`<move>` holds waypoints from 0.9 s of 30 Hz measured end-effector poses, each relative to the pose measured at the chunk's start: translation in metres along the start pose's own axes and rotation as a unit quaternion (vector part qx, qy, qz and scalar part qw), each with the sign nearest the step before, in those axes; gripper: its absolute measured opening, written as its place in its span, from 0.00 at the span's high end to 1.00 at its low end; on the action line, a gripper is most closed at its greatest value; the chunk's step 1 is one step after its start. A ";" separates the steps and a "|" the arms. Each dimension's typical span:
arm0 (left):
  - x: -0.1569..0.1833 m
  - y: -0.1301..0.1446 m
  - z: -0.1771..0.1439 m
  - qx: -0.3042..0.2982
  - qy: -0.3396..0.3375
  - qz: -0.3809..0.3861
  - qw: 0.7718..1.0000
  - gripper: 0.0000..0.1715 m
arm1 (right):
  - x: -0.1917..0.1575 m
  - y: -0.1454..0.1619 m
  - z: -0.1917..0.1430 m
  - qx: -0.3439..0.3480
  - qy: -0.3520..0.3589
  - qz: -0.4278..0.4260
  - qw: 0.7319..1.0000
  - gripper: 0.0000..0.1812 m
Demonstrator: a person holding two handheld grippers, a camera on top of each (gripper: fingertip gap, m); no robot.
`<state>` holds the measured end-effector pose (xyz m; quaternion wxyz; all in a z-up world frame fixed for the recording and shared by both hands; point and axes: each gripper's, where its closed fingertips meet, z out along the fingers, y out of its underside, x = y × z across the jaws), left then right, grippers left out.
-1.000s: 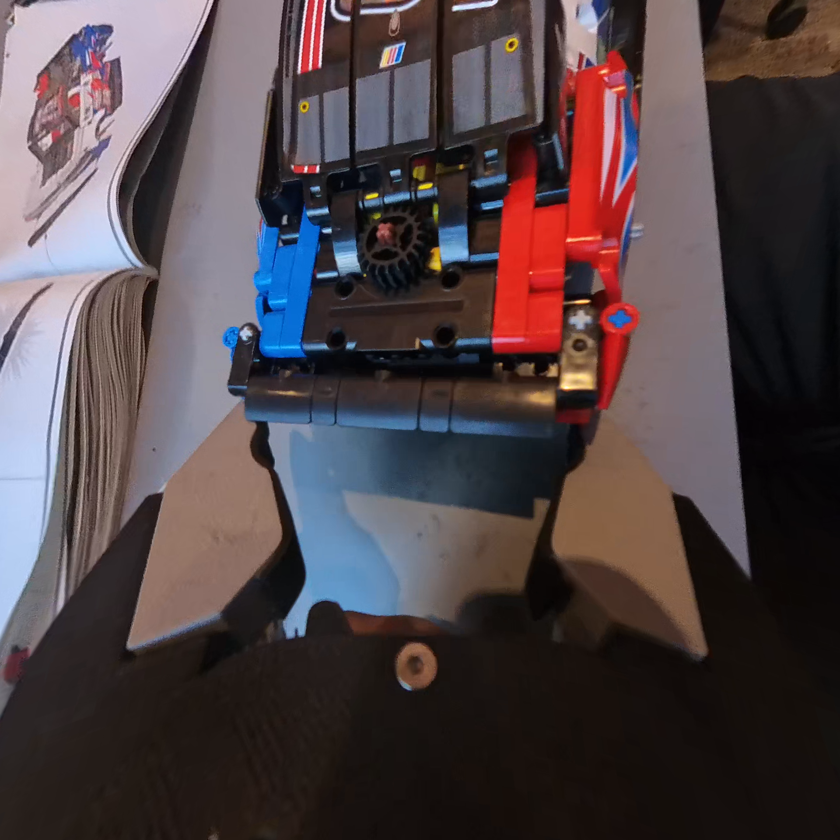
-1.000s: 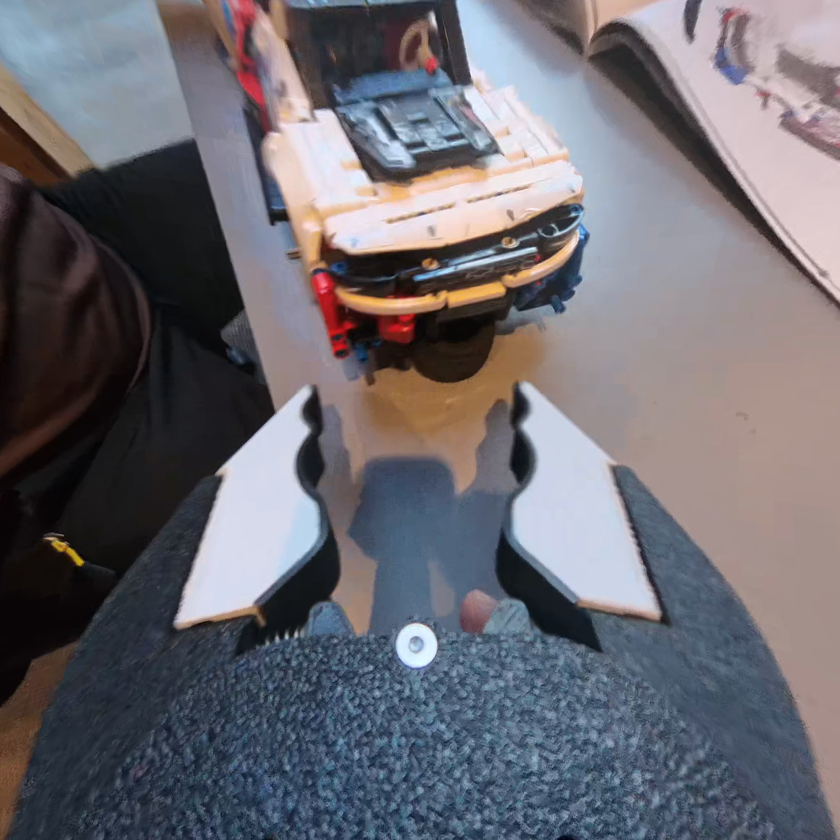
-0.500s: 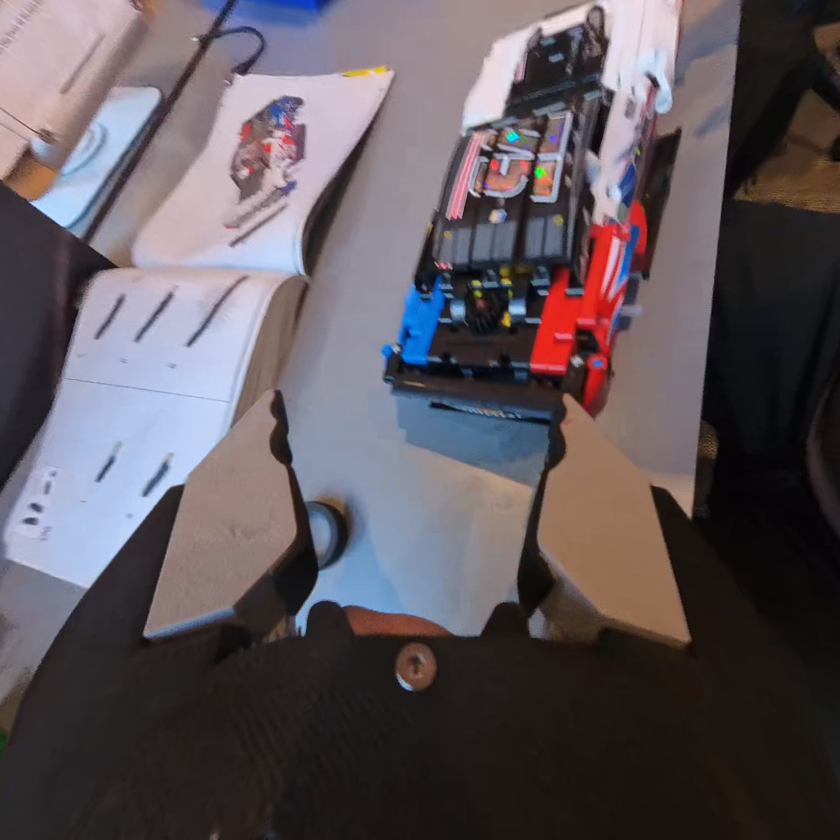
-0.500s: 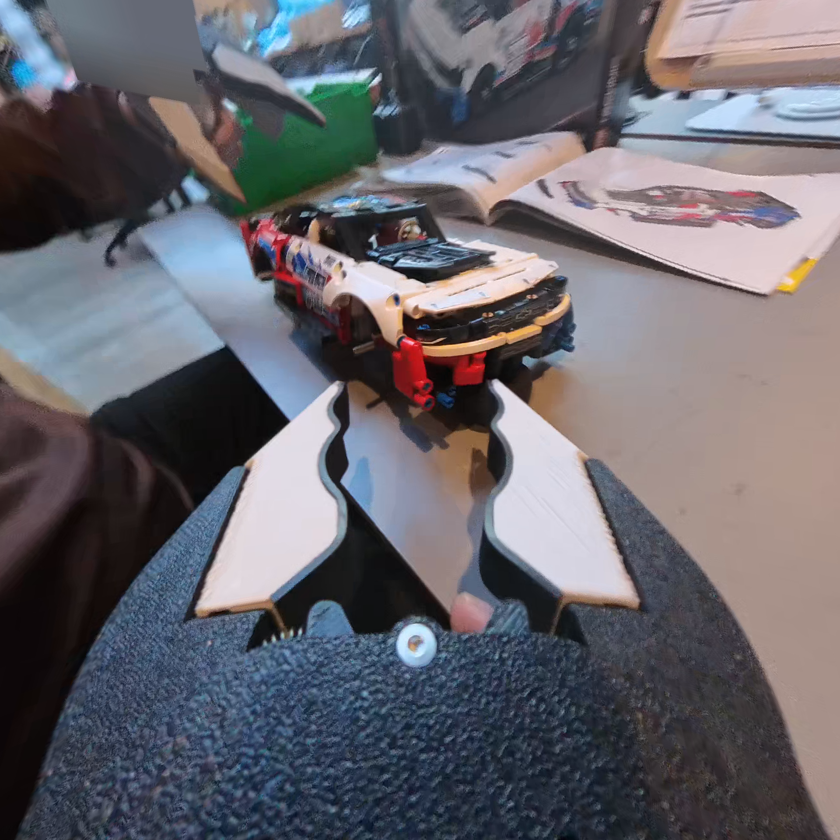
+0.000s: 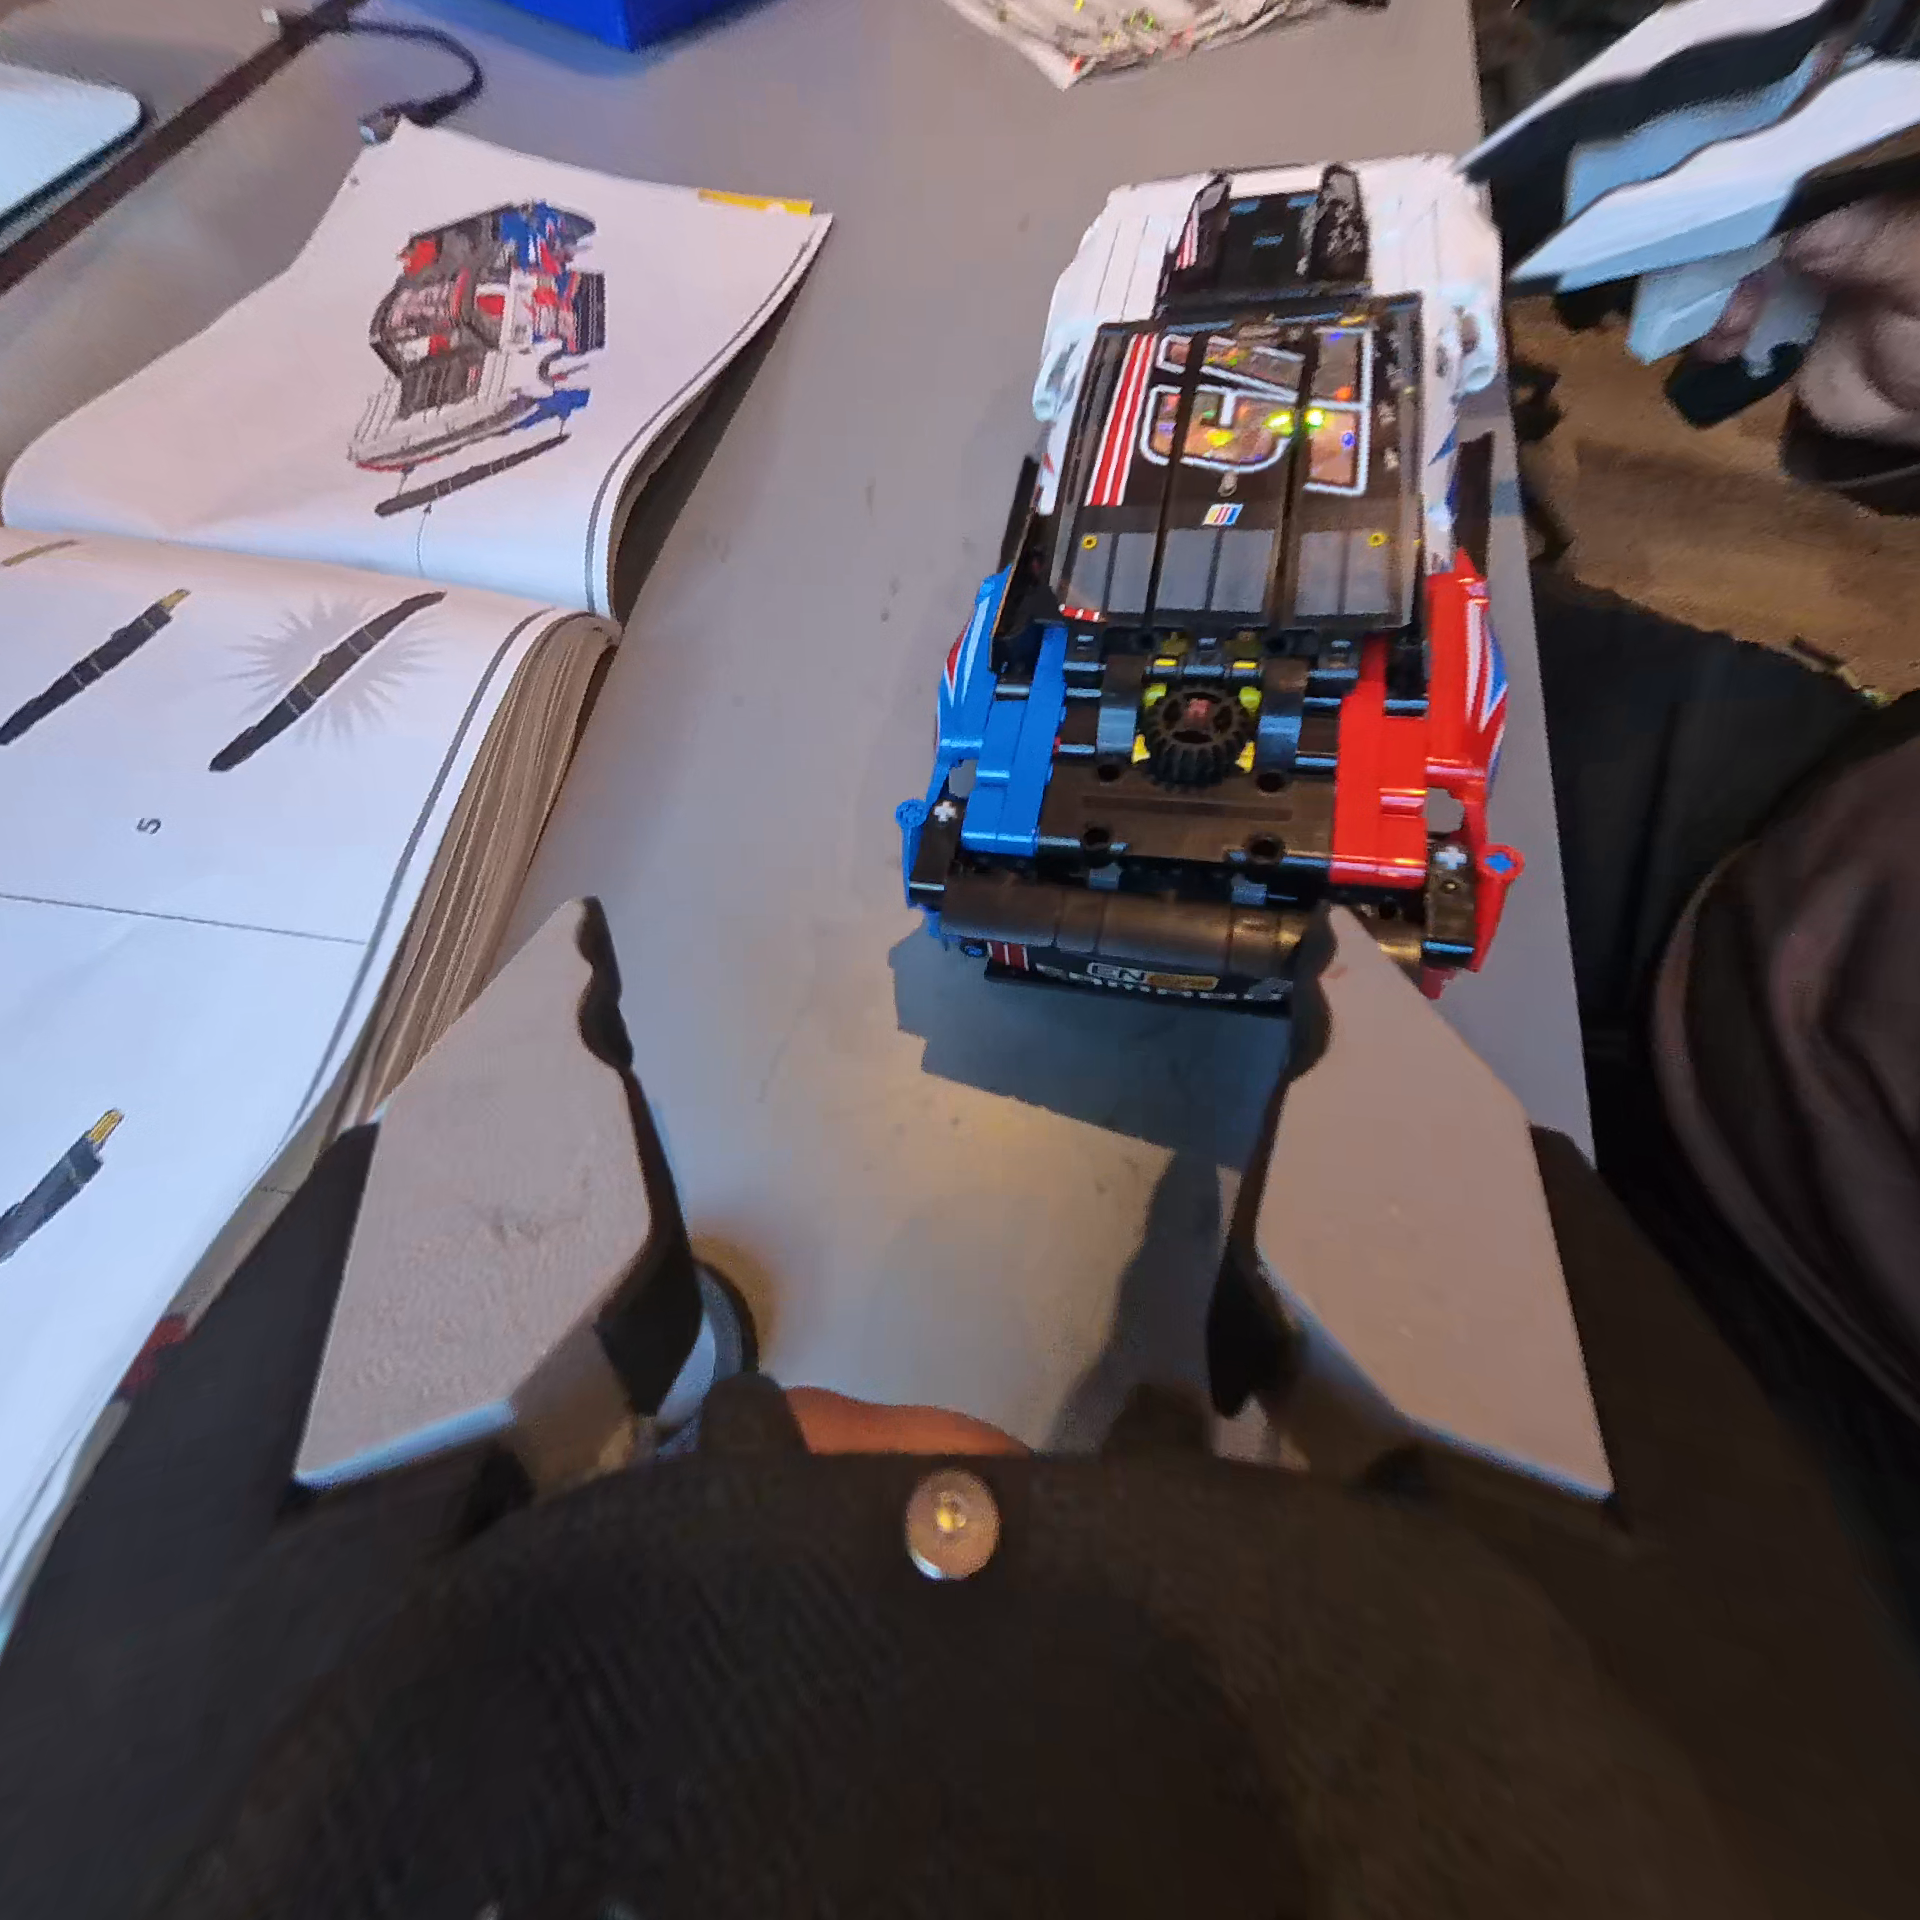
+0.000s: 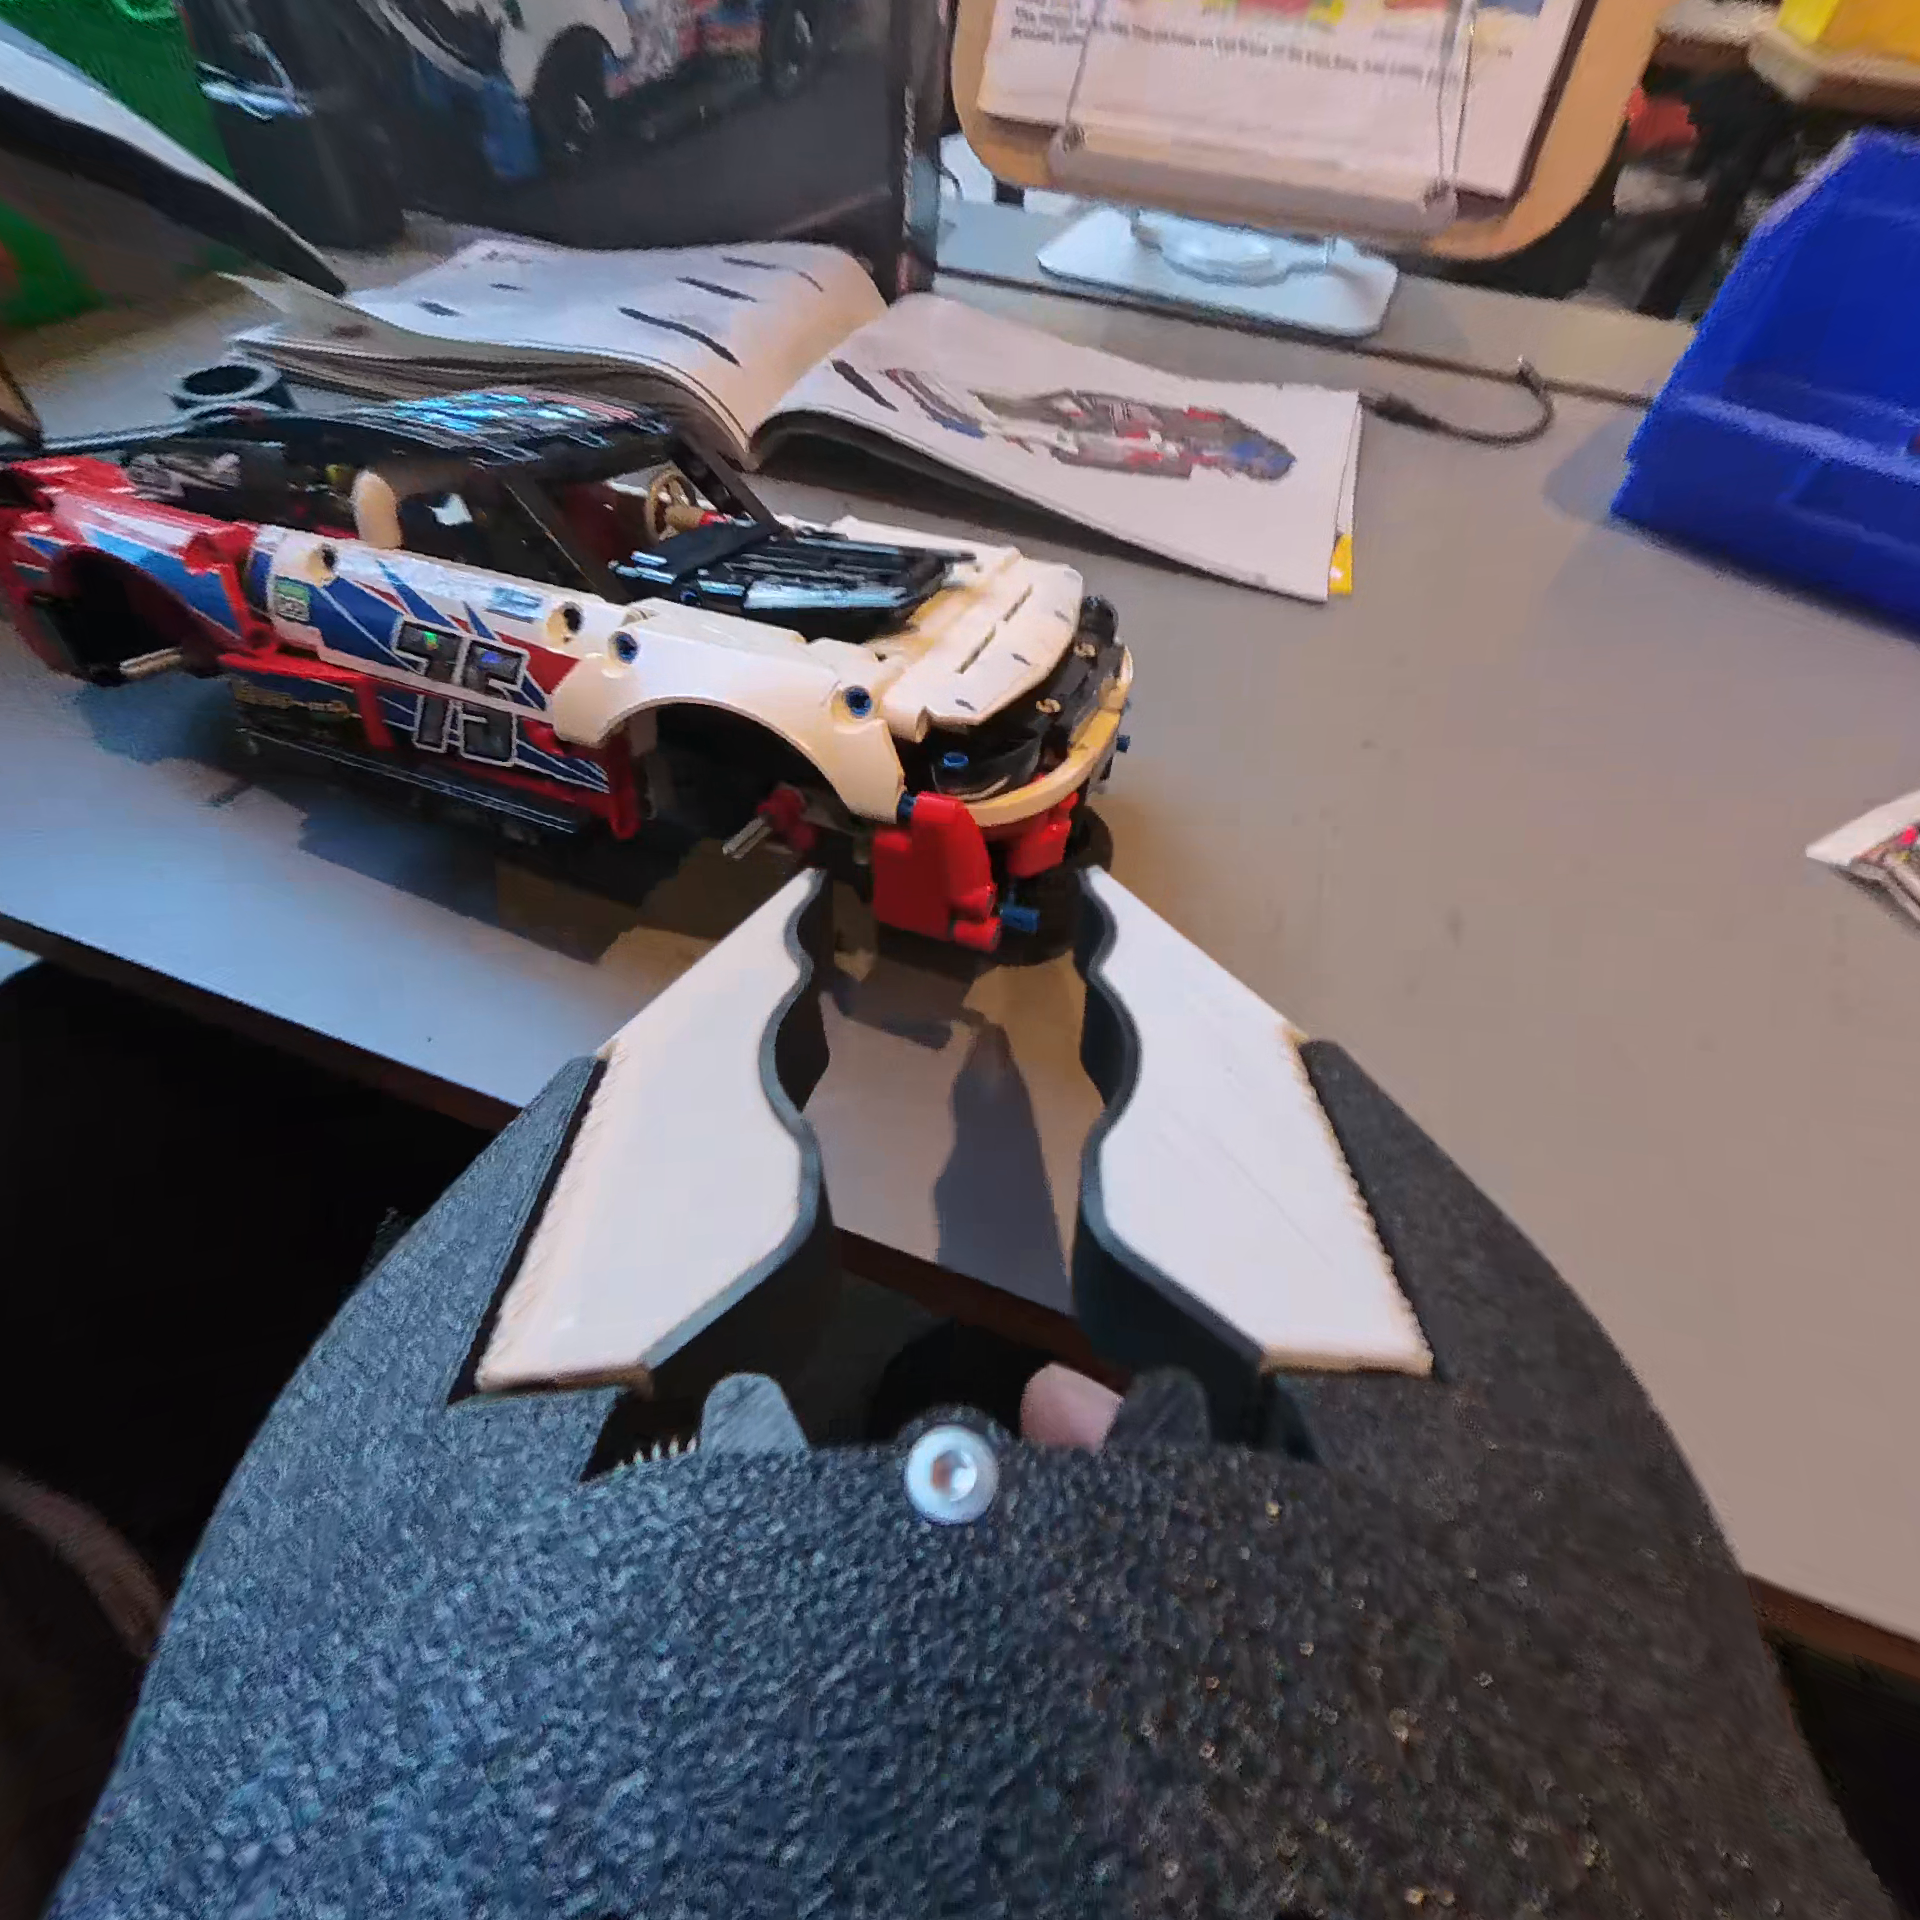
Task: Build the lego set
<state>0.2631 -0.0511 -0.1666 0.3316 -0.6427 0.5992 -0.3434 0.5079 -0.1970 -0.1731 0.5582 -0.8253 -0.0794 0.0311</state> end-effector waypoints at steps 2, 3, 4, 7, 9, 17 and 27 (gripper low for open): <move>0.001 0.000 0.001 0.018 0.008 -0.006 1.000 0.27 | -0.002 0.001 0.000 -0.006 0.015 0.016 1.000 0.76; 0.002 0.000 0.001 0.026 0.014 -0.009 1.000 0.28 | -0.002 0.001 -0.001 -0.005 0.029 0.016 0.999 0.76; 0.003 0.000 0.001 0.035 0.018 -0.009 0.999 0.29 | -0.002 0.000 -0.002 -0.001 0.044 0.016 0.999 0.76; 0.005 0.001 0.001 0.051 0.034 -0.014 0.998 0.31 | -0.006 -0.010 -0.004 0.022 0.070 0.029 0.997 0.77; 0.004 0.002 -0.001 0.056 0.041 -0.007 0.998 0.32 | -0.007 -0.014 -0.003 0.030 0.083 0.033 0.996 0.77; 0.005 0.010 -0.006 0.043 0.078 -0.002 0.996 0.27 | -0.005 -0.014 0.005 0.027 0.106 0.034 0.993 0.83; 0.046 0.025 0.024 -0.020 0.144 0.032 0.989 0.32 | -0.008 -0.015 0.011 0.021 0.118 0.008 0.993 0.83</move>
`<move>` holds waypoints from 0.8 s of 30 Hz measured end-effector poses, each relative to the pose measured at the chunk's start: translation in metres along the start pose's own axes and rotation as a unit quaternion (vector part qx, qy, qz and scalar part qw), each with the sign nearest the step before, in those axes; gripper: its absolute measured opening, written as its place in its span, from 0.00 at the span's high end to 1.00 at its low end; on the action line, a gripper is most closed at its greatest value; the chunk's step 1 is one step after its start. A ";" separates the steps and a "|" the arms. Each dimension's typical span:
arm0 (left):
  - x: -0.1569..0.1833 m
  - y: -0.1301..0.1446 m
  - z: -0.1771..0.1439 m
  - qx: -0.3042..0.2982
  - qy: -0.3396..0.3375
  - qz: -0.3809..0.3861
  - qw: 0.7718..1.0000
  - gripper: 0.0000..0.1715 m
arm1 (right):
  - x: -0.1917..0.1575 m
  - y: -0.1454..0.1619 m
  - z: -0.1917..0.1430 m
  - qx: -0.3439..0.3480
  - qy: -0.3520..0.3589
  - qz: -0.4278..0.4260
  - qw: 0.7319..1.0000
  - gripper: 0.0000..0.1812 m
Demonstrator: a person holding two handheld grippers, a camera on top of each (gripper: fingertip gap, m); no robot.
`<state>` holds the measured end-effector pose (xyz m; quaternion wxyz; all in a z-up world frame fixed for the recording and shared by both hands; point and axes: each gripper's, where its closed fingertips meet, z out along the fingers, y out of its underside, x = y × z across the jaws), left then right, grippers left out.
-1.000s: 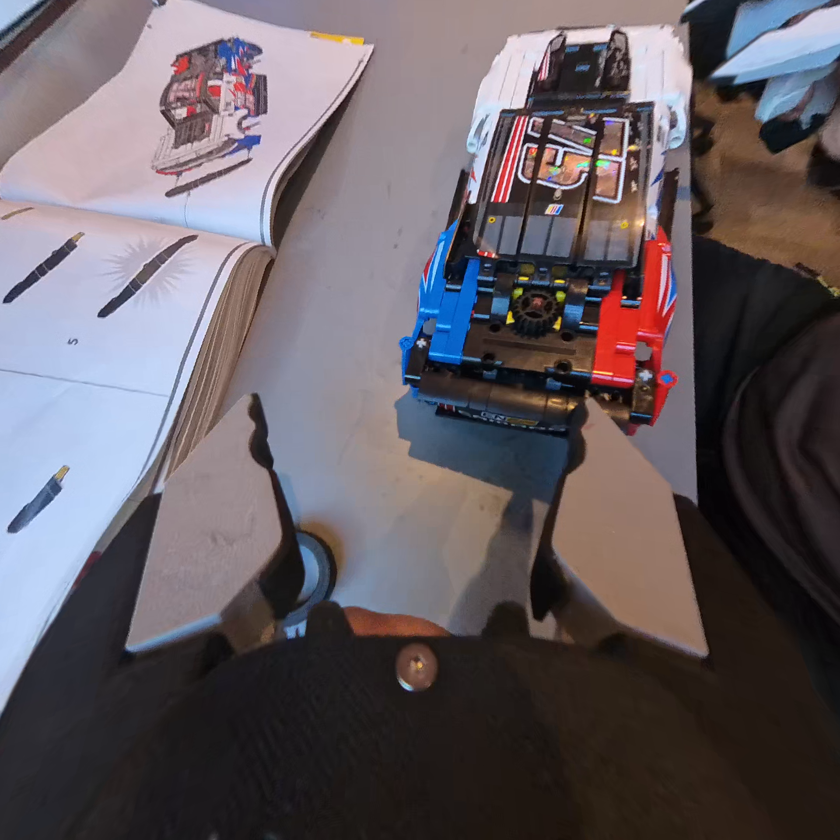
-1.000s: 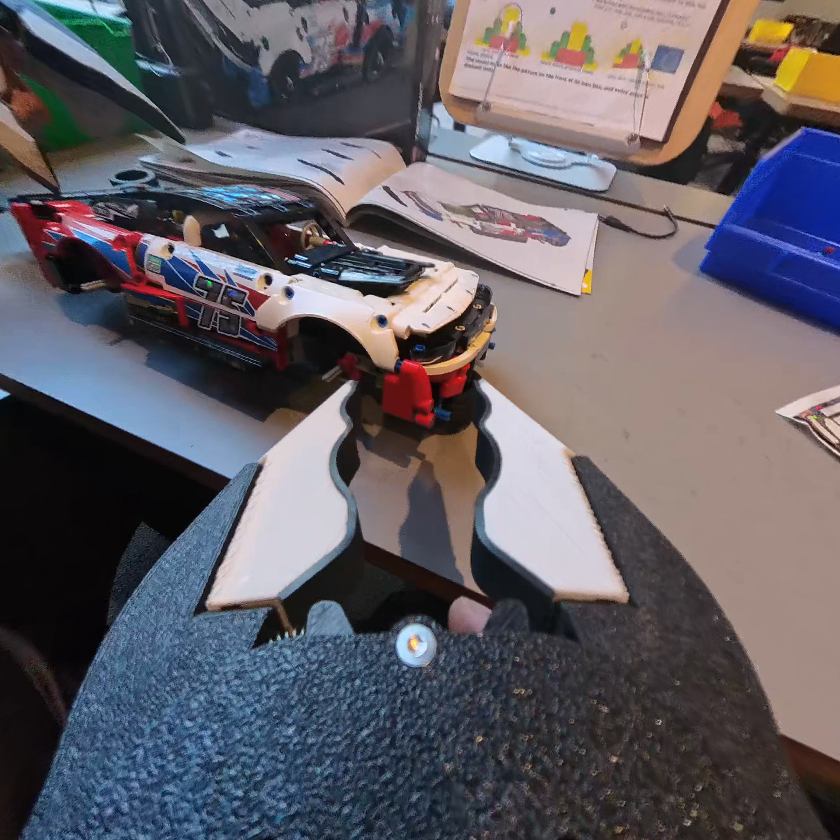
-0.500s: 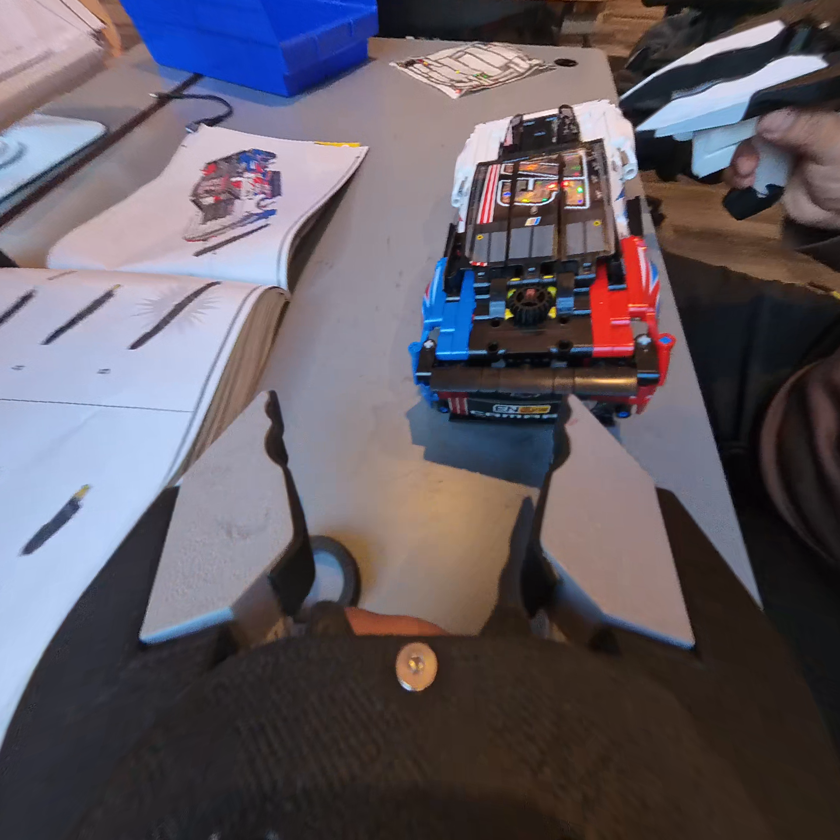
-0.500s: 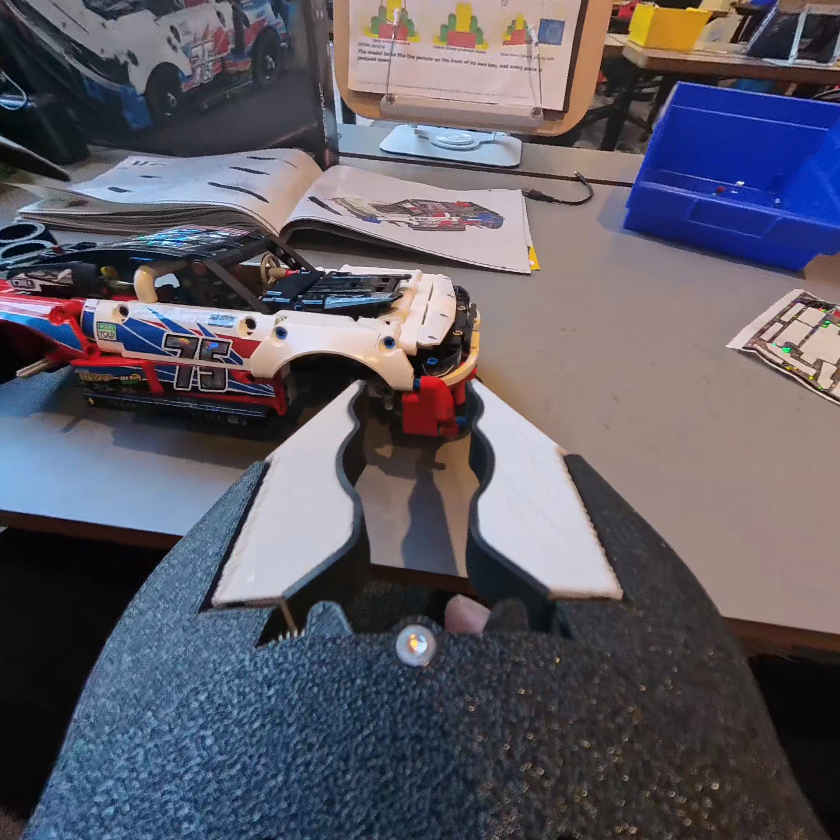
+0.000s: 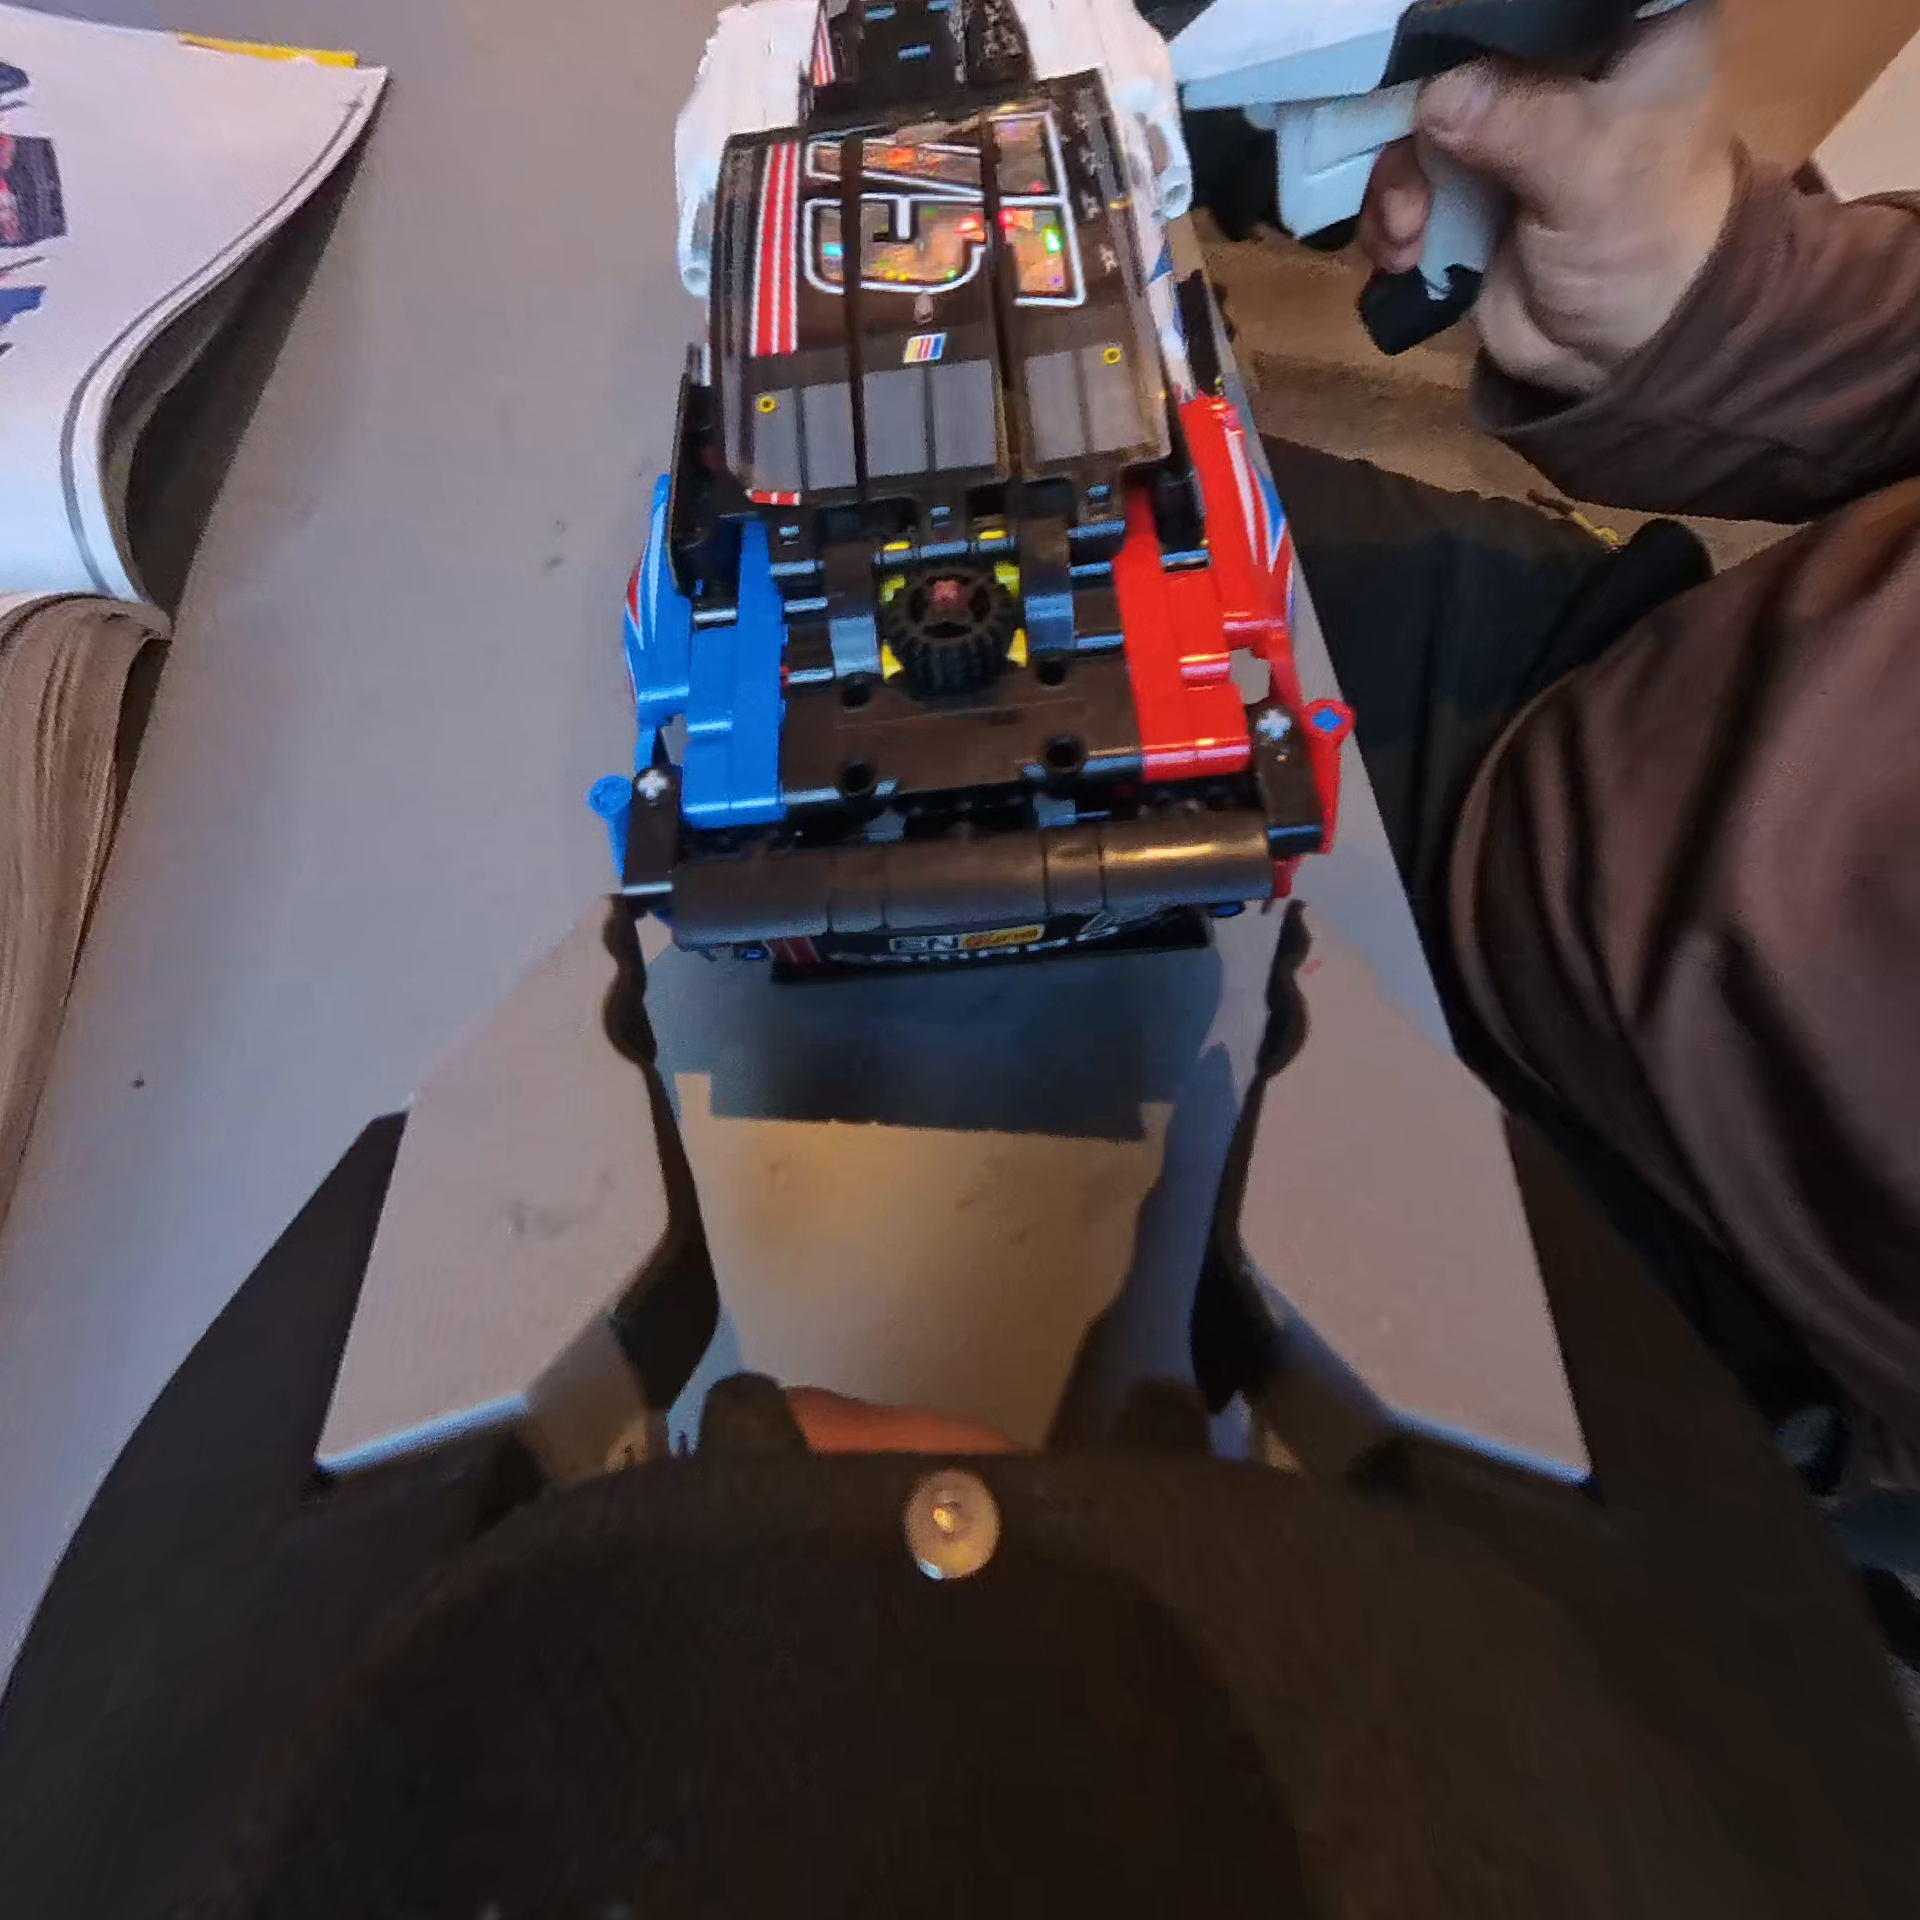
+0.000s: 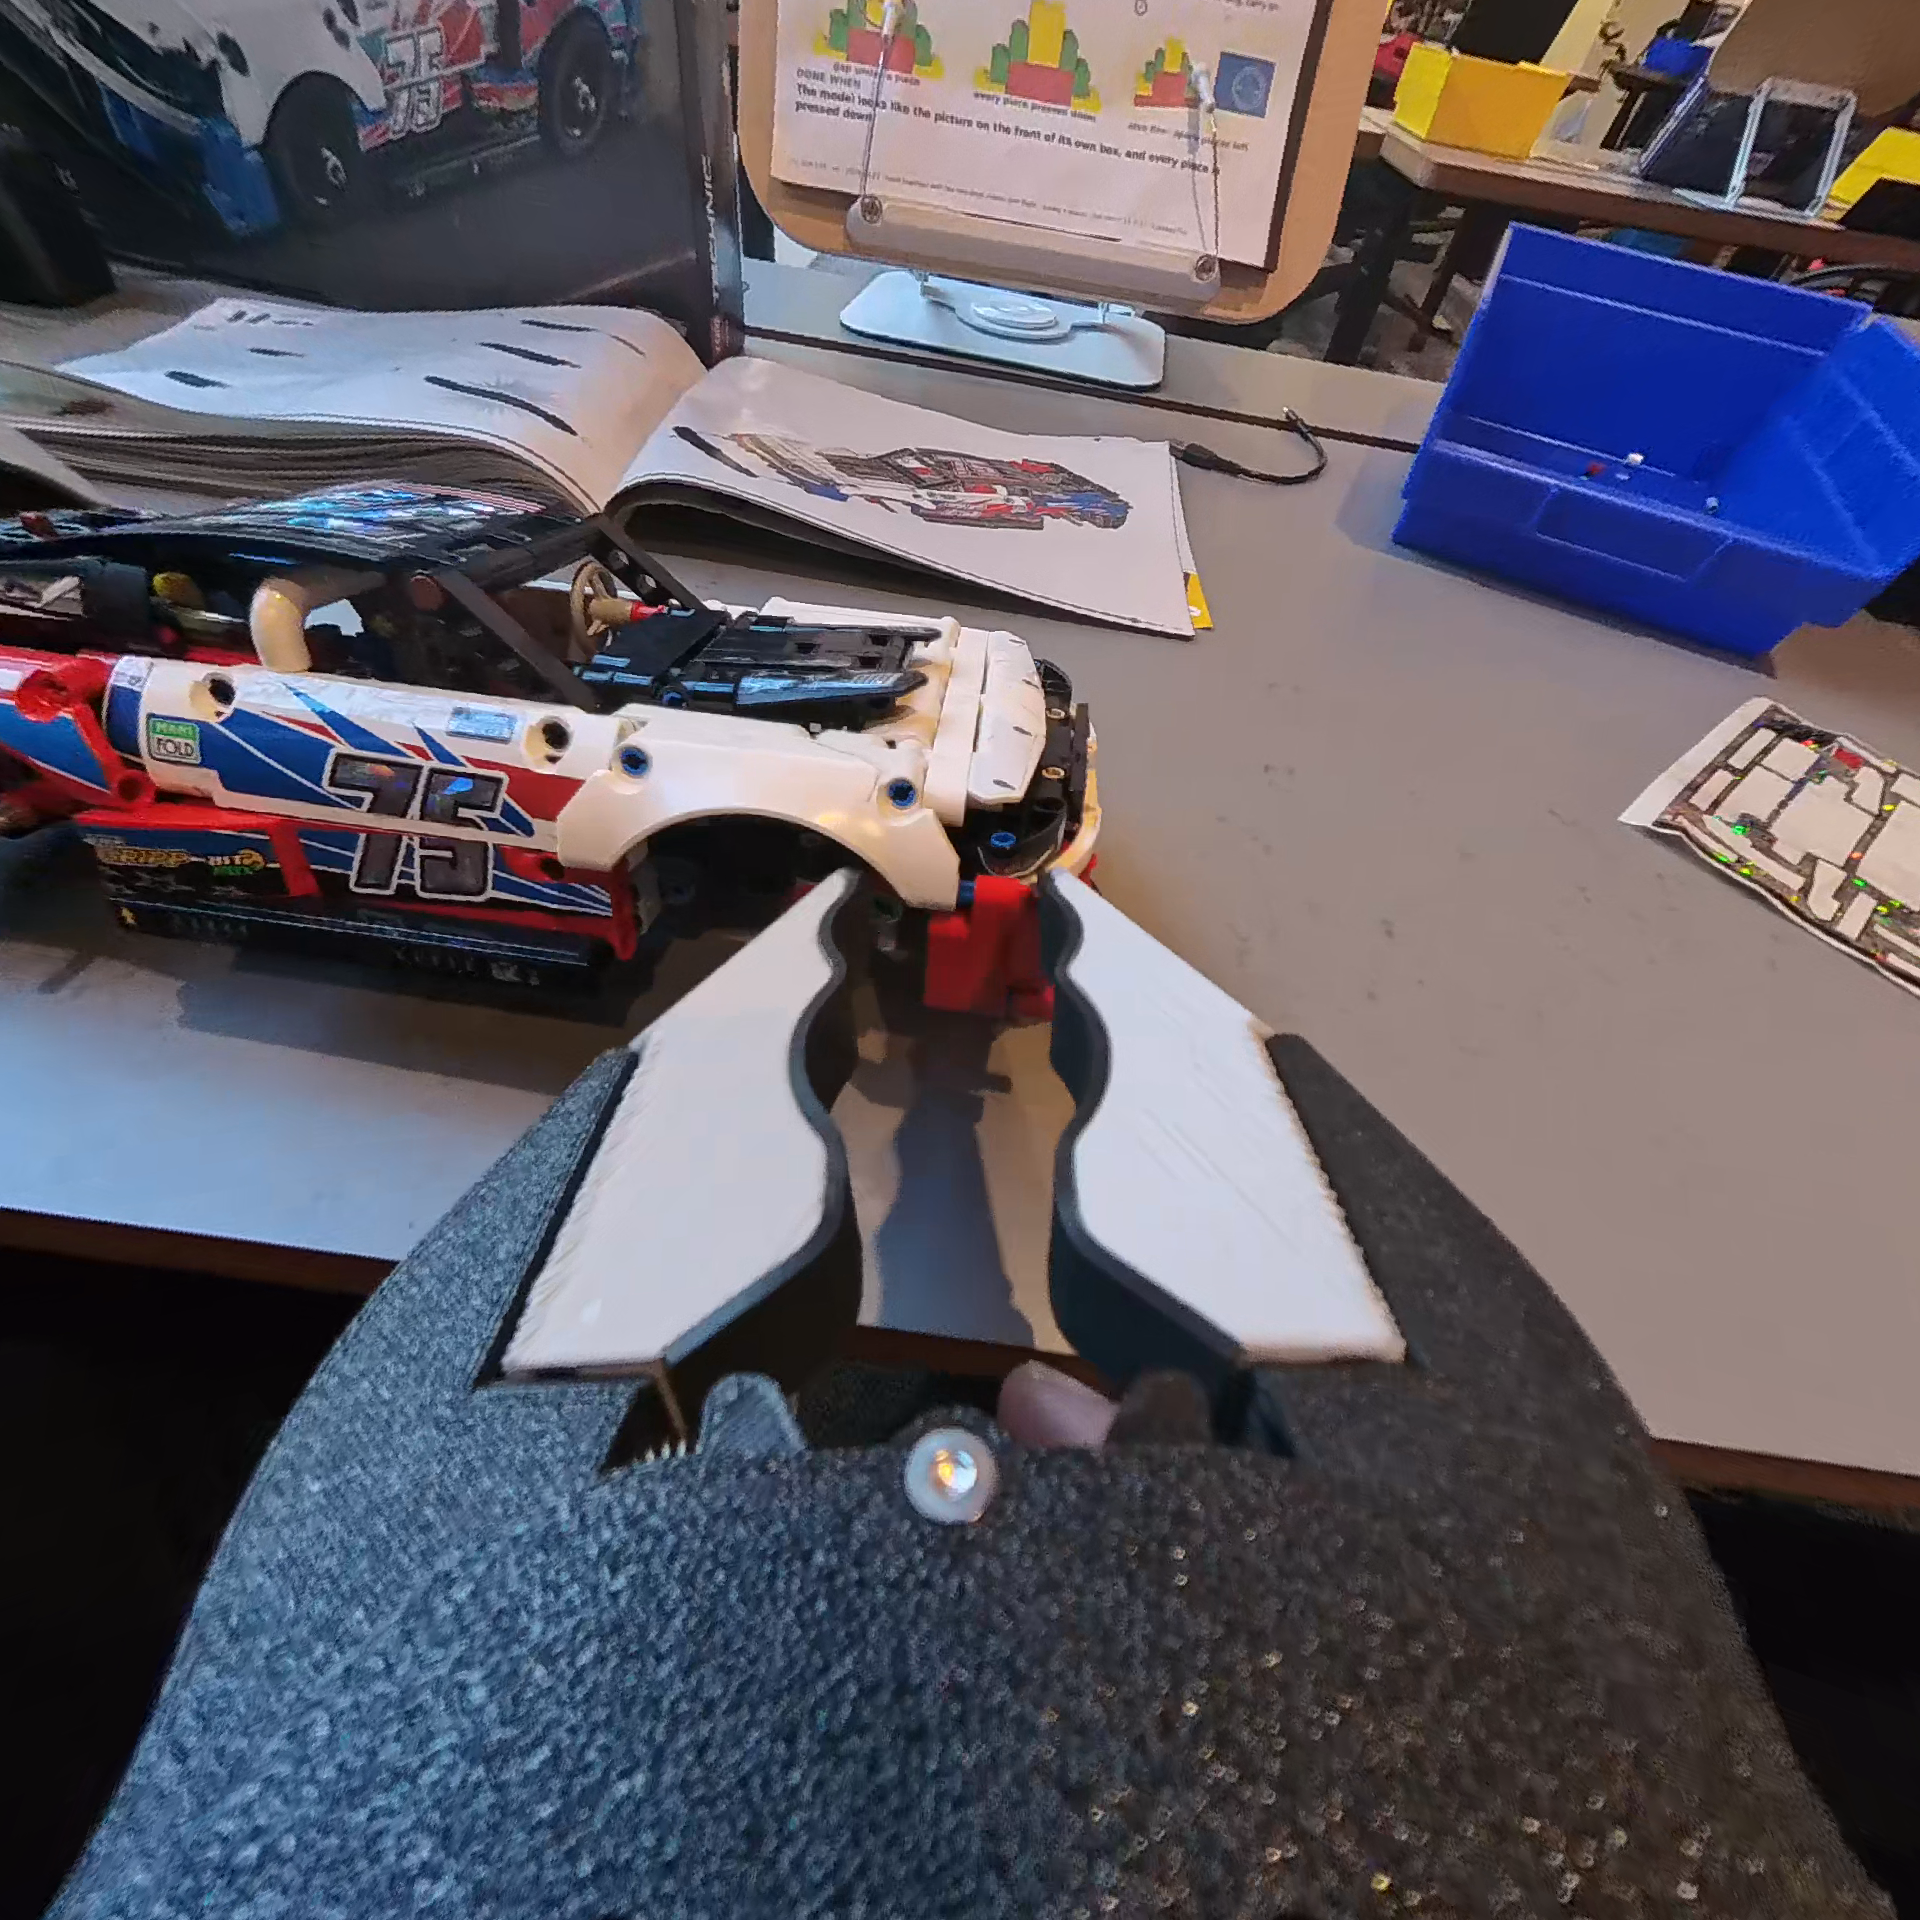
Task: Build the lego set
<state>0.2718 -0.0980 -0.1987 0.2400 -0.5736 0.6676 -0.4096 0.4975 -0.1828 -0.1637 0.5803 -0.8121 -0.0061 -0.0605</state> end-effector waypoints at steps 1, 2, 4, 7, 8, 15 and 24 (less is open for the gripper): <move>0.000 0.000 0.002 -0.003 -0.005 0.003 1.000 0.31 | -0.001 0.000 0.001 0.000 0.000 0.002 1.000 0.83; 0.000 -0.001 0.003 -0.004 -0.008 0.005 1.000 0.30 | 0.000 -0.001 0.001 0.001 0.001 0.005 1.000 0.83; 0.000 -0.002 0.005 -0.002 -0.014 0.002 1.000 0.29 | 0.001 -0.001 0.002 0.004 0.004 0.014 1.000 0.84; 0.001 -0.003 0.006 0.002 -0.023 0.011 1.000 0.29 | 0.000 0.002 0.002 0.004 0.013 0.013 1.000 0.85; 0.002 -0.003 0.006 0.002 -0.027 0.016 1.000 0.29 | 0.000 0.003 0.002 0.004 0.019 0.007 1.000 0.85; 0.002 -0.004 0.007 0.003 -0.041 0.031 0.999 0.29 | -0.002 0.004 0.003 0.038 0.036 -0.023 0.998 0.87; 0.002 -0.008 0.012 0.005 -0.046 0.036 0.998 0.27 | -0.005 0.002 -0.001 0.083 0.004 0.007 0.997 0.93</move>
